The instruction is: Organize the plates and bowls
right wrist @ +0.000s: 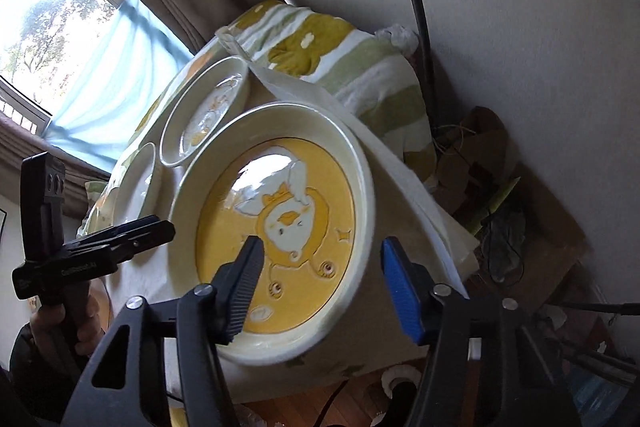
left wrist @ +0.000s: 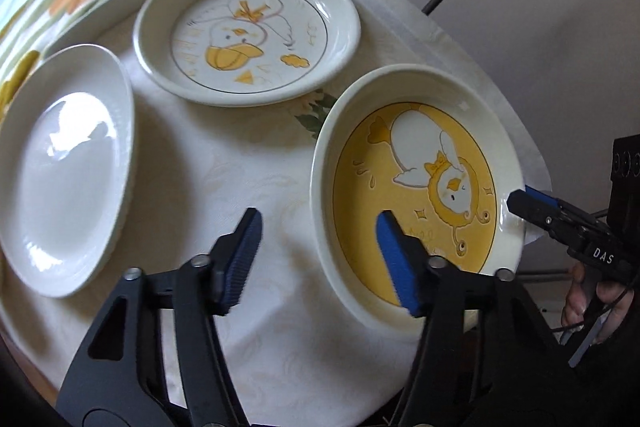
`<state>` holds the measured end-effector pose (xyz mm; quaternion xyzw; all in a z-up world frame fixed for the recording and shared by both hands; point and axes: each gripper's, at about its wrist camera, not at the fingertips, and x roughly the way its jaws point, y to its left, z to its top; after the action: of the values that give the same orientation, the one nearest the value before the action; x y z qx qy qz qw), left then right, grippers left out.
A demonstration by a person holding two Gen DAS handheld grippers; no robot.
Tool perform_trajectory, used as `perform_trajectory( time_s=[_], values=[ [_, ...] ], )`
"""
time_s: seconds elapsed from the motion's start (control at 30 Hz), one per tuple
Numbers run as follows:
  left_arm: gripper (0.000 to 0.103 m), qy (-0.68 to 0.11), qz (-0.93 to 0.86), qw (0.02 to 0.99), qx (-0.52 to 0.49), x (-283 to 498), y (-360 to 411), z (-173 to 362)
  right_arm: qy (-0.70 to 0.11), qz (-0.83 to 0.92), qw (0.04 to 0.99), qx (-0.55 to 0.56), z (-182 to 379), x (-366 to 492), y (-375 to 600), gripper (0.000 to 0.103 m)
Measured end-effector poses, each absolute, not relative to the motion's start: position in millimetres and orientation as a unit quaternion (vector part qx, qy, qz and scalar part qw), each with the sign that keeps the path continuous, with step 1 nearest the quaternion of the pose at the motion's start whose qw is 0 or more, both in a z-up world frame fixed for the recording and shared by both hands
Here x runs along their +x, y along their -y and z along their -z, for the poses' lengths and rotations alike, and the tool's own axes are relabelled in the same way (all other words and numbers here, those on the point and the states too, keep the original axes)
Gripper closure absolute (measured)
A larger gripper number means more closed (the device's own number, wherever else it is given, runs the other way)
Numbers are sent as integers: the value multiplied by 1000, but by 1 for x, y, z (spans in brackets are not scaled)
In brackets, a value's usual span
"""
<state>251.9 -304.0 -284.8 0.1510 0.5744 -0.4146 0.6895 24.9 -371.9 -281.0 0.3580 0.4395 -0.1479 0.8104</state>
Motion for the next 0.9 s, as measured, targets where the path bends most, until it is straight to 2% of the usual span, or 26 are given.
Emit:
perform_trajectory(
  time_s=[0.1,0.17,0.3,0.37,0.9],
  values=[
    [70,-585,420,677,155,255,312,295,-446,148,807,357,285,26,377,70],
    [87,-590,422,669,161,256,316,302,-447,148,806,358,287,25,379,75],
    [90,-595,423,666,155,257,321,306,-455,156,803,352,290,26,382,89],
    [90,-596,421,666,154,257,323,307,-455,154,801,358,293,28,384,91],
    [90,-582,416,677,173,251,323,301,-469,136,806,335,295,36,388,92]
  ],
)
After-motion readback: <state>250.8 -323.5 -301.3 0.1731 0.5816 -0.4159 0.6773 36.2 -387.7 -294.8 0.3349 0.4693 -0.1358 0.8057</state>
